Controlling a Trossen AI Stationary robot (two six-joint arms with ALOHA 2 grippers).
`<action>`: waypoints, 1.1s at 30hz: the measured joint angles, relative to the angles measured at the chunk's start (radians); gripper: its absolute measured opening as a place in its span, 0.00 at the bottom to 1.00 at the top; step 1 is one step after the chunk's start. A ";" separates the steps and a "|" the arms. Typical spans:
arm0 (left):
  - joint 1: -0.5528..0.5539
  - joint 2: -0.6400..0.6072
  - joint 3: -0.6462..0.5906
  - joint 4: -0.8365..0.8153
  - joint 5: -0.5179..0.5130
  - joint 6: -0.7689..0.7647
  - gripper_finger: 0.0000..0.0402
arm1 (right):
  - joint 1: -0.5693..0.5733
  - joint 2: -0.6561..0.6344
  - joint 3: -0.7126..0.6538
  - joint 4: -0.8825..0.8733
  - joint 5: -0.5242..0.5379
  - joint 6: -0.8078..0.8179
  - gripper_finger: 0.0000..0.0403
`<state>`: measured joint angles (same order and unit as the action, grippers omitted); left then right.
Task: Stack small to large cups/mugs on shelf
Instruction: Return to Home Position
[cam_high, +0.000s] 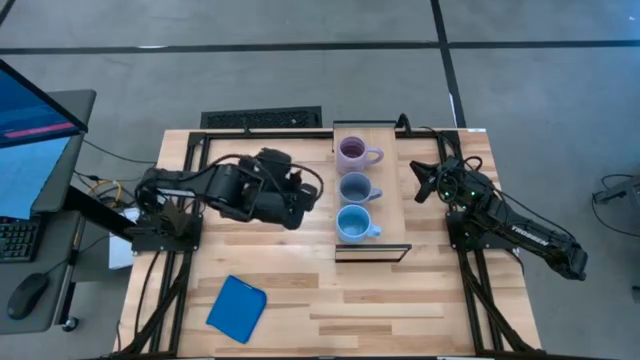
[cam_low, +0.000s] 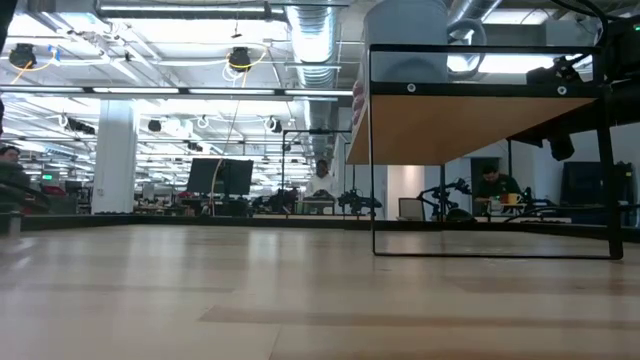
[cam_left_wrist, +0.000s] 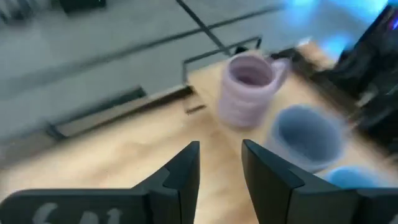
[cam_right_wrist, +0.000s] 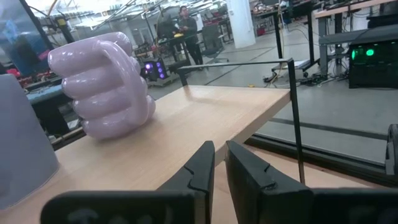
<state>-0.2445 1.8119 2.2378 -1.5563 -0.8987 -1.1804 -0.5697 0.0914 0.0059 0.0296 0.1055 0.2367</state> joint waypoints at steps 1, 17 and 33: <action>0.001 -0.014 -0.017 0.002 -0.016 0.075 0.28 | 0.000 0.000 0.000 0.001 0.000 0.000 0.16; -0.030 -0.313 -0.309 0.013 -0.220 0.303 0.03 | 0.055 -0.002 0.008 0.267 -0.088 0.017 0.16; -0.200 -0.751 -1.066 0.465 -0.447 0.281 0.00 | 0.326 -0.001 0.307 -0.135 -0.105 -0.150 0.16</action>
<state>-0.4447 1.0609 1.1716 -1.0918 -1.3454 -0.8999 -0.2440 0.0902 0.3132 -0.1049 0.0003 0.0864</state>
